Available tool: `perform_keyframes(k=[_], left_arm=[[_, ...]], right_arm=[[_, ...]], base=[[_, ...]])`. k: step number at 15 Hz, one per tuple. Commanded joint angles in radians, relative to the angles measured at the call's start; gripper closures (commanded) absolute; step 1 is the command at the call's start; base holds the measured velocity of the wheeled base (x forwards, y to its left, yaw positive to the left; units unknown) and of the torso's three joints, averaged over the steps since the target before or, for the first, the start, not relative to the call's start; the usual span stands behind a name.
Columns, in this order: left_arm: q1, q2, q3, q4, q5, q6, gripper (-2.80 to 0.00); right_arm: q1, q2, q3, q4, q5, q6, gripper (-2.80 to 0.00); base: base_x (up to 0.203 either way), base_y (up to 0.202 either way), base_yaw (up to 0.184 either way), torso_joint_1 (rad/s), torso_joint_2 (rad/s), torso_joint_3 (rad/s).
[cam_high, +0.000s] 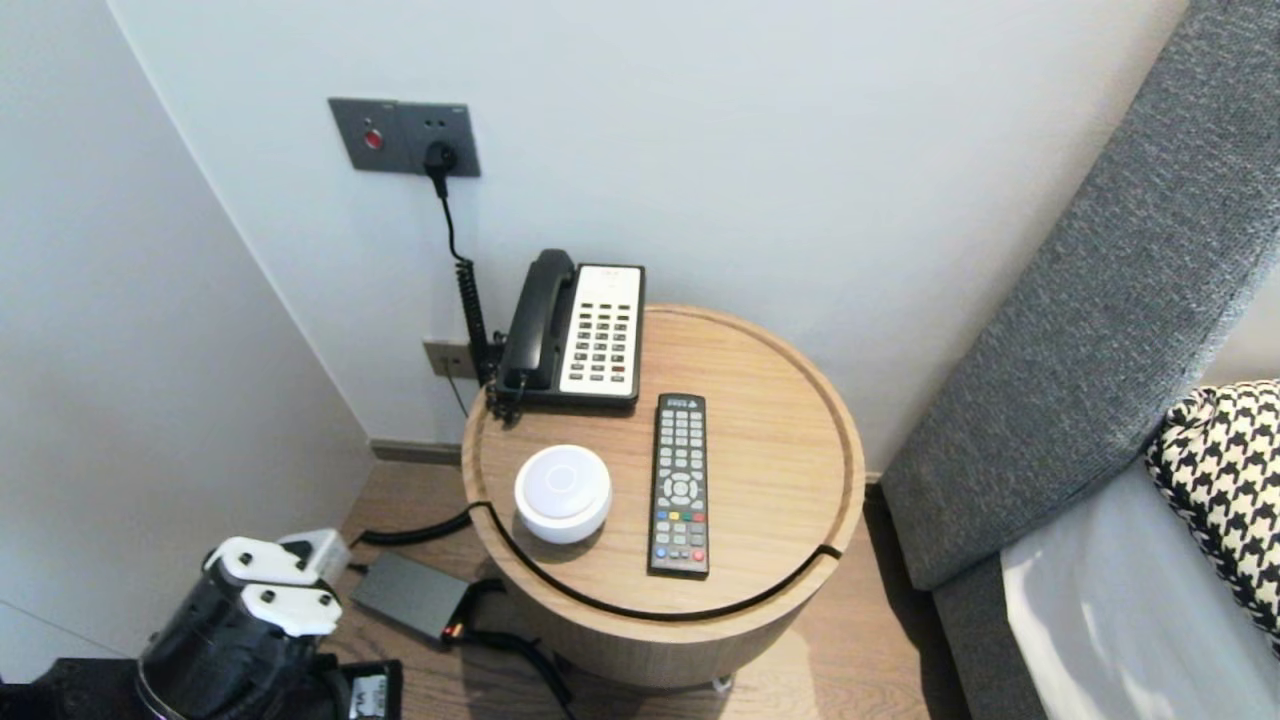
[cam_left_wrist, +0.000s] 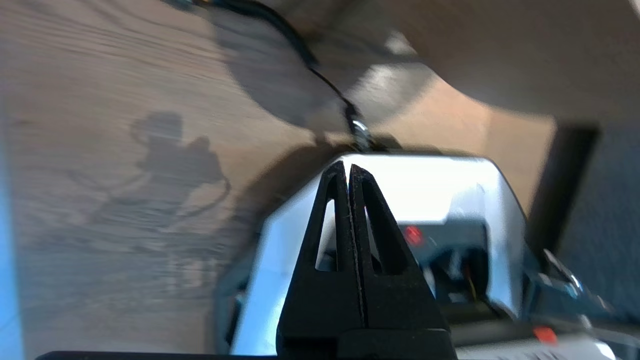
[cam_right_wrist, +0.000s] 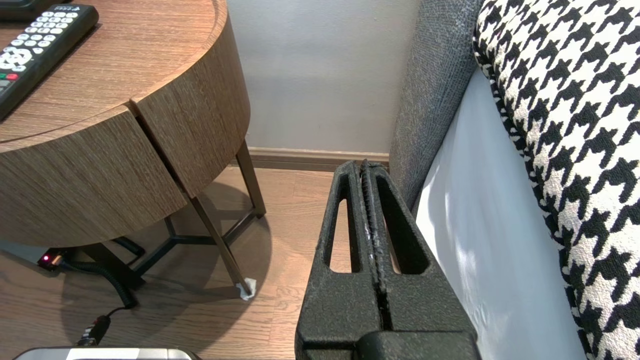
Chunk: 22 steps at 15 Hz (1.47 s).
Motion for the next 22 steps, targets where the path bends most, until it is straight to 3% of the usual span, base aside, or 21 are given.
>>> perform_keyframes(k=[1,4,7,13,19,22], left_arm=[[0.132,-0.129,0.001,0.023,-0.025,0.072,0.0],[0.328,-0.277,-0.015,0.095,-0.092,0.236,0.0],[0.429,-0.396,-0.019,0.144,-0.115,0.355,0.0],[0.564,-0.649,0.025,0.225,-0.114,0.471,0.0],[0.652,-0.915,0.26,0.252,-0.11,0.574,0.0],[0.674,-0.982,0.316,0.255,-0.125,0.615,0.0]], right_arm=[[0.0,0.001,0.025,-0.001,0.0,0.0,0.0],[0.0,0.001,0.025,-0.001,0.0,0.0,0.0],[0.0,0.001,0.025,-0.001,0.0,0.0,0.0],[0.0,0.001,0.025,-0.001,0.0,0.0,0.0],[0.0,0.001,0.025,-0.001,0.0,0.0,0.0],[0.0,0.001,0.025,-0.001,0.0,0.0,0.0]], base=[[0.0,0.0,0.0,0.0,0.0,0.0],[0.0,0.0,0.0,0.0,0.0,0.0],[0.0,0.0,0.0,0.0,0.0,0.0],[0.0,0.0,0.0,0.0,0.0,0.0],[0.0,0.0,0.0,0.0,0.0,0.0],[0.0,0.0,0.0,0.0,0.0,0.0]])
